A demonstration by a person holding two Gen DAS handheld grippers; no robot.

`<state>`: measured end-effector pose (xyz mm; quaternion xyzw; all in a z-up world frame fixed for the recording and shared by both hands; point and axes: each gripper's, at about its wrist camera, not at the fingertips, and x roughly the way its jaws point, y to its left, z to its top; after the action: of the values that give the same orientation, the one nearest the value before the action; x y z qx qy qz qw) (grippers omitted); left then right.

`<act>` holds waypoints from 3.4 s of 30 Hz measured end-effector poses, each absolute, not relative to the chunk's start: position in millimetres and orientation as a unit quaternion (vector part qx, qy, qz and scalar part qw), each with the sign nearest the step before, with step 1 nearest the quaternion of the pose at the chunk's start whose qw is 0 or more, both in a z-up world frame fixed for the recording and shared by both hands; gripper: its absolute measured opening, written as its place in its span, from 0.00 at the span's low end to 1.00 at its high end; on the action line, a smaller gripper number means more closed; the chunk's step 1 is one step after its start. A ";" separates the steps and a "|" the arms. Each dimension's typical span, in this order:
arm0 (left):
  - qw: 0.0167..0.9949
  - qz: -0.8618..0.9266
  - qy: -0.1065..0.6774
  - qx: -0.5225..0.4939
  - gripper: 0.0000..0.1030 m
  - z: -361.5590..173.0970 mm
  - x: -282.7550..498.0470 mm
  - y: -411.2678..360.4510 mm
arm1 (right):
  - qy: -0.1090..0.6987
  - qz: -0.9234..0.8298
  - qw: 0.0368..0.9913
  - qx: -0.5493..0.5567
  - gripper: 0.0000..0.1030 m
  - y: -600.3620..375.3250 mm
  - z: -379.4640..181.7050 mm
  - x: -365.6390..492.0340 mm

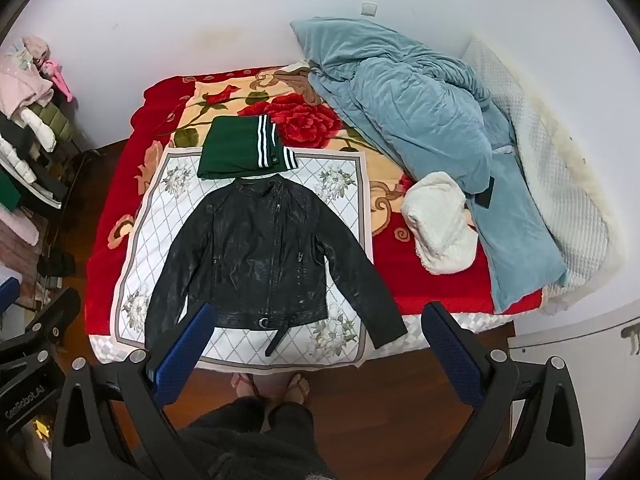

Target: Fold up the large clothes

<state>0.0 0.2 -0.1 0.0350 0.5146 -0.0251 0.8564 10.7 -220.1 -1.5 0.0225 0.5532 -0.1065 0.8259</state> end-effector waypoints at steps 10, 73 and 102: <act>0.857 -0.025 0.513 0.035 1.00 -0.9 0.9 0.1 | 0.554 -0.106 0.825 0.023 1.00 -219.6 -0.2 10.1; 0.865 -0.027 0.500 0.029 1.00 16.0 9.5 2.5 | 0.546 -0.105 0.831 0.017 1.00 -204.7 32.6 25.4; 0.868 -0.028 0.495 0.032 1.00 16.6 23.4 2.8 | 0.549 -0.114 0.827 0.030 1.00 -193.9 32.8 29.4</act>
<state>23.4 2.8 16.6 0.0325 0.4945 -0.0276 0.8681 29.4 -193.9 32.8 0.0299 0.5494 -0.1140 0.8272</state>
